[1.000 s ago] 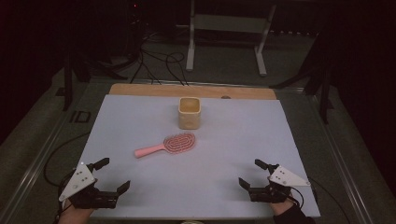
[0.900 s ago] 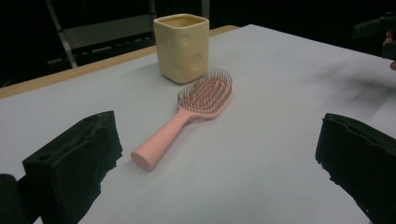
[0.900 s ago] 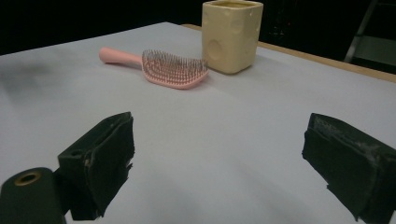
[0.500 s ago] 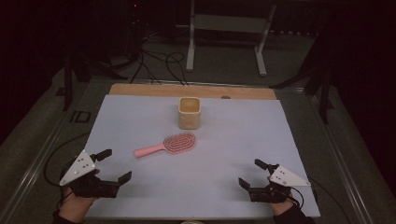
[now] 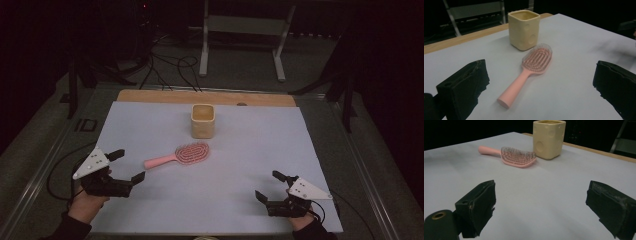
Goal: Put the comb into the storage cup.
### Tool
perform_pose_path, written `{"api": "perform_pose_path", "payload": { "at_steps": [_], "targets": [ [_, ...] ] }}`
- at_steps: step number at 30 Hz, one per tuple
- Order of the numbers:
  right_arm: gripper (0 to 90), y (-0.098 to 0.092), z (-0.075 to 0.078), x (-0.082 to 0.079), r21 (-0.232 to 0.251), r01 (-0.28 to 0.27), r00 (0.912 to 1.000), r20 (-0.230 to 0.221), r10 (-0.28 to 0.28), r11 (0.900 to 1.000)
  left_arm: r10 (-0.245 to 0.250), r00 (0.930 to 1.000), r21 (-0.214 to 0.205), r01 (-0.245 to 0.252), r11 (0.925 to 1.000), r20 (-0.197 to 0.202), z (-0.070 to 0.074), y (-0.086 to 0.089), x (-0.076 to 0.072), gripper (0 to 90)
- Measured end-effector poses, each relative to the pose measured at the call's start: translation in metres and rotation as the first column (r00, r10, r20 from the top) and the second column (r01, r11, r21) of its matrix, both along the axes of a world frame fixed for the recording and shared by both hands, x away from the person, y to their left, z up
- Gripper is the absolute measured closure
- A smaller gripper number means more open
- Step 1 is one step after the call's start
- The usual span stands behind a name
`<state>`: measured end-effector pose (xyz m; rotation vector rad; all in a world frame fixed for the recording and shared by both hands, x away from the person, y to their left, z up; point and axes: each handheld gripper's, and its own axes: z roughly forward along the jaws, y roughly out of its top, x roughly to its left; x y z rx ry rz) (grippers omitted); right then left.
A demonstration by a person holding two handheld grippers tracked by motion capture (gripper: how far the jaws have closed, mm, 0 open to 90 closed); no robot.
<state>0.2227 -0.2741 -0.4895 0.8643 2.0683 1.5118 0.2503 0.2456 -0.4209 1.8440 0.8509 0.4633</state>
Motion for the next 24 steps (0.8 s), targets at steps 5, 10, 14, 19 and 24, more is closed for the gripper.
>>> {"api": "perform_pose_path", "payload": {
  "at_steps": [5,10,14,19,24],
  "targets": [
    [8.8,0.0,0.0,0.0,0.001,-0.002,1.0,-0.001,0.002,1.0,0.036,0.9988,0.037,-0.035,0.9987,-0.034,0.0,-0.006,0.013,0.5],
    [8.8,0.0,-0.001,0.001,0.005,-0.003,1.0,-0.007,0.003,1.0,0.061,0.9971,0.082,-0.057,0.995,-0.046,-0.002,-0.01,0.023,2.8],
    [9.1,0.0,-0.001,0.0,0.007,-0.009,0.9999,-0.006,0.009,0.9999,0.083,0.9952,0.109,-0.077,0.991,-0.051,-0.004,-0.015,0.03,6.5],
    [9.1,0.001,-0.001,0.0,0.001,-0.01,0.9999,-0.006,0.01,0.9999,0.116,0.9911,0.141,-0.106,0.9843,-0.065,-0.008,-0.018,0.041,16.0],
    [9.1,0.0,0.0,0.0,0.002,-0.012,0.9999,-0.003,0.012,0.9999,0.115,0.9885,0.151,-0.1,0.9835,-0.098,-0.012,-0.022,0.052,22.3]
  ]
}}
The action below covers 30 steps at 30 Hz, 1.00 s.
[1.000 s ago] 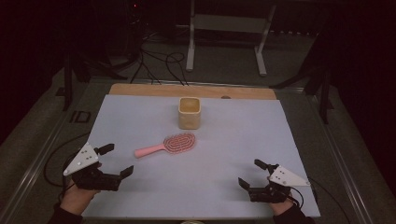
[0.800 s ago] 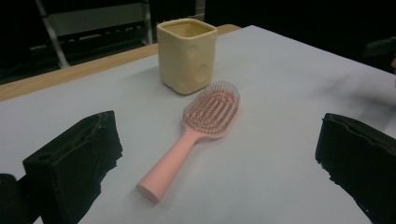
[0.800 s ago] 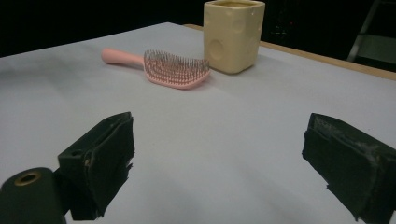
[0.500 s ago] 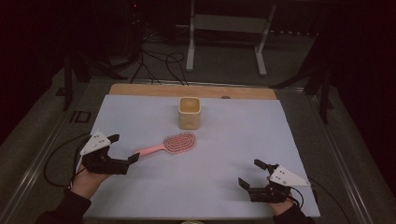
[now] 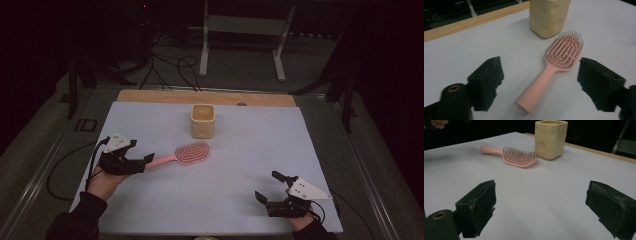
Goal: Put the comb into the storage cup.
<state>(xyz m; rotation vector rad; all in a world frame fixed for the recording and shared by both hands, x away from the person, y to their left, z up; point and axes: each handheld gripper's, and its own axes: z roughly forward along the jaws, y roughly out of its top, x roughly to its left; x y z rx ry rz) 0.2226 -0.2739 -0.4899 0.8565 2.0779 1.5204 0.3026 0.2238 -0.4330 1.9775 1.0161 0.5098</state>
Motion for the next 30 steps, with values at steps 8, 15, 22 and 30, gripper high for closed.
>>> {"api": "perform_pose_path", "payload": {
  "at_steps": [8,15,22,30],
  "targets": [
    [9.1,0.0,-0.001,0.0,0.001,-0.004,1.0,-0.005,0.004,1.0,0.027,0.9993,0.061,-0.025,0.9978,-0.024,-0.007,-0.008,0.014,31.4],
    [9.1,0.001,0.0,0.0,0.0,-0.008,1.0,0.002,0.008,1.0,0.04,0.996,0.094,-0.033,0.995,-0.08,-0.014,-0.014,0.025,45.6],
    [9.1,0.0,0.0,0.0,0.004,-0.006,1.0,-0.003,0.006,1.0,0.042,0.9939,0.112,-0.03,0.9932,-0.102,-0.019,-0.017,0.034,54.1],
    [9.1,0.0,-0.001,0.0,0.005,-0.008,1.0,-0.006,0.008,1.0,0.052,0.9898,0.192,-0.026,0.9811,-0.132,-0.03,-0.028,0.042,69.0]
  ]
}}
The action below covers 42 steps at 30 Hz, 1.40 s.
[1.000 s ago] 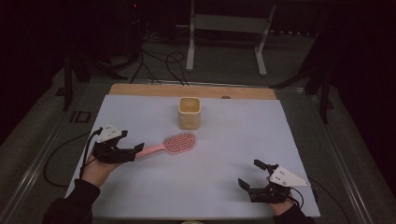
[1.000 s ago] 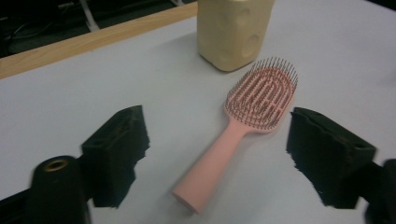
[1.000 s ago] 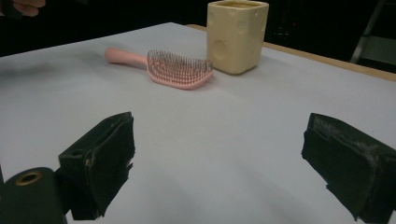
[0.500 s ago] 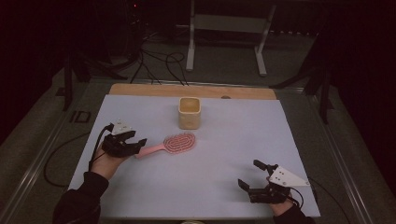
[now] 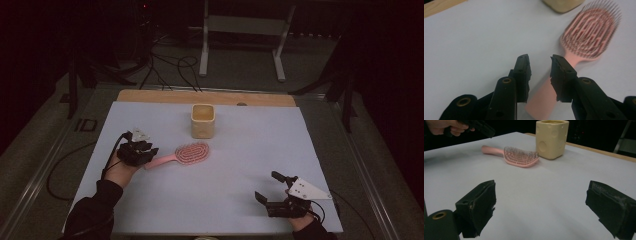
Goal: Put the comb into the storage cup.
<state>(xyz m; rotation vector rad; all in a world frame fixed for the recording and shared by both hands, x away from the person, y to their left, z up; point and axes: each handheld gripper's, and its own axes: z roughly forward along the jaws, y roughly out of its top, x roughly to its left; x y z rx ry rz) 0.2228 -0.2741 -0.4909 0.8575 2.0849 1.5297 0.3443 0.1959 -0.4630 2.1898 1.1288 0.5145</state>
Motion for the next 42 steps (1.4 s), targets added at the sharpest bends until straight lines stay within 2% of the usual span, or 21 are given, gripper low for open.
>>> {"api": "perform_pose_path", "payload": {
  "at_steps": [3,5,10,13,17,20,25,28,32,34,38,42],
  "targets": [
    [9.1,0.0,0.0,0.0,-0.003,-0.002,1.0,0.003,0.002,1.0,-0.006,0.9999,0.019,0.006,0.9998,-0.008,-0.004,-0.003,0.003,73.9],
    [9.1,0.0,0.0,0.0,-0.002,-0.002,1.0,0.001,0.002,1.0,-0.002,0.9997,0.014,0.002,0.9999,-0.023,-0.007,-0.003,0.007,76.0],
    [9.1,0.001,0.0,0.0,-0.007,-0.004,1.0,-0.001,0.004,1.0,0.015,0.999,0.027,-0.014,0.9995,-0.043,-0.012,-0.004,0.013,76.1],
    [9.1,0.001,0.0,0.0,-0.006,-0.006,1.0,-0.002,0.006,1.0,0.013,0.9978,0.037,-0.011,0.9992,-0.065,-0.018,-0.006,0.017,84.6],
    [9.1,0.001,-0.001,0.0,-0.008,-0.006,0.9999,-0.009,0.006,0.9999,0.032,0.9965,0.054,-0.028,0.9982,-0.077,-0.022,-0.008,0.019,89.1],
    [9.1,0.001,-0.001,0.0,-0.005,-0.004,1.0,-0.005,0.004,1.0,0.027,0.9957,0.054,-0.023,0.9983,-0.089,-0.025,-0.01,0.021,90.0],
    [9.1,0.001,0.0,0.0,-0.005,-0.005,1.0,-0.003,0.005,1.0,-0.003,0.9938,0.083,0.012,0.9965,-0.111,-0.03,-0.015,0.023,90.0],
    [9.1,0.0,-0.001,0.001,-0.002,-0.004,1.0,-0.008,0.004,1.0,-0.005,0.993,0.079,0.014,0.9968,-0.118,-0.031,-0.015,0.023,90.0],
    [9.1,0.001,-0.001,0.0,-0.004,-0.004,1.0,-0.006,0.004,1.0,-0.008,0.9919,0.095,0.021,0.9953,-0.127,-0.032,-0.015,0.023,90.0],
    [9.1,0.0,-0.001,0.001,-0.005,-0.003,1.0,-0.009,0.003,1.0,-0.004,0.9918,0.09,0.016,0.9958,-0.128,-0.031,-0.015,0.022,90.0],
    [9.1,0.0,-0.001,0.0,-0.003,-0.001,1.0,-0.007,0.001,1.0,-0.029,0.9889,0.12,0.047,0.9917,-0.146,-0.033,-0.016,0.018,90.0],
    [9.1,0.0,-0.001,0.001,-0.007,-0.001,0.9999,-0.01,0.001,1.0,-0.034,0.9865,0.121,0.054,0.9912,-0.16,-0.033,-0.018,0.014,90.0]
  ]
}}
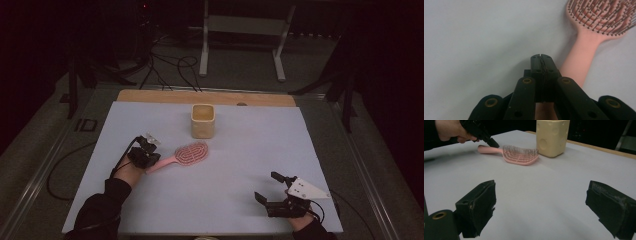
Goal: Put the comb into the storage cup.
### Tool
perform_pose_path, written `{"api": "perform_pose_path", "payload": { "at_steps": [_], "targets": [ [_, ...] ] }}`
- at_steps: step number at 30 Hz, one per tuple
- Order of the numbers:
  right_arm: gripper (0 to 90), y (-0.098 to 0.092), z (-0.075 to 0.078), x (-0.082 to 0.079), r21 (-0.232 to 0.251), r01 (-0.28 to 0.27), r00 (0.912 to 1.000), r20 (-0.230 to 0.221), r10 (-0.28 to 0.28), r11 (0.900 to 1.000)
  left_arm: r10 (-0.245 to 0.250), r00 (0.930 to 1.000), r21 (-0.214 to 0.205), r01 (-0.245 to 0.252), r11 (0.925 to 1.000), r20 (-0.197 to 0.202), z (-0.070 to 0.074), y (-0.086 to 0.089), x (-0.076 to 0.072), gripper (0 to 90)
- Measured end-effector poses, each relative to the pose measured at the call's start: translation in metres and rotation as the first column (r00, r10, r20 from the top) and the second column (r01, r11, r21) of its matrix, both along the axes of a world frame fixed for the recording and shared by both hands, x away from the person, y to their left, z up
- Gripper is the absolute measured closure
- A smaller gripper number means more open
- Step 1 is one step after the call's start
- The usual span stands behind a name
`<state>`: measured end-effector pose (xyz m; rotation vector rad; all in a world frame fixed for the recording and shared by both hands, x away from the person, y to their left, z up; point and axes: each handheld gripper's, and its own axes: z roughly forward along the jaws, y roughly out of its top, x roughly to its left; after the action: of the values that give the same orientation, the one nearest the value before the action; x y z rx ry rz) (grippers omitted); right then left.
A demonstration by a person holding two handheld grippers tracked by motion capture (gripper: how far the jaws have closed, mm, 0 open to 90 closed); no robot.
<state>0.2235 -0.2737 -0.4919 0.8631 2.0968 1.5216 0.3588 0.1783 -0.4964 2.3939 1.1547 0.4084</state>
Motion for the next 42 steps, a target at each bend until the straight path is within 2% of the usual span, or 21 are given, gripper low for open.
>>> {"api": "perform_pose_path", "payload": {
  "at_steps": [9,25,27,32,34,36,42],
  "targets": [
    [9.1,0.0,0.0,0.0,0.002,0.003,1.0,-0.003,-0.003,1.0,-0.026,0.9994,-0.011,0.025,0.9996,-0.021,0.001,-0.004,-0.014,90.0],
    [9.1,0.001,0.002,-0.001,-0.003,0.004,0.9999,0.011,-0.004,1.0,-0.063,0.9976,-0.011,0.063,0.9979,-0.027,0.003,-0.011,-0.034,90.0],
    [9.1,0.001,0.002,-0.001,-0.002,0.003,1.0,0.009,-0.003,1.0,-0.067,0.9971,-0.023,0.066,0.9976,-0.037,0.003,-0.012,-0.036,90.0],
    [9.1,0.001,0.002,-0.002,-0.005,0.002,1.0,0.007,-0.002,1.0,-0.084,0.9952,-0.015,0.083,0.9964,-0.051,0.004,-0.017,-0.042,90.0],
    [9.1,0.002,0.002,-0.002,-0.009,0.001,1.0,0.009,0.0,1.0,-0.097,0.9929,-0.03,0.095,0.995,-0.069,0.005,-0.019,-0.043,90.0],
    [9.1,0.002,0.002,-0.002,-0.01,-0.001,0.9999,0.012,0.002,0.9999,-0.104,0.9928,-0.019,0.103,0.9945,-0.059,0.007,-0.021,-0.045,90.0],
    [9.1,0.001,0.002,-0.001,-0.009,0.002,0.9999,0.01,-0.002,1.0,-0.079,0.9957,-0.042,0.077,0.9961,-0.047,0.015,-0.017,-0.044,87.4]
  ]
}}
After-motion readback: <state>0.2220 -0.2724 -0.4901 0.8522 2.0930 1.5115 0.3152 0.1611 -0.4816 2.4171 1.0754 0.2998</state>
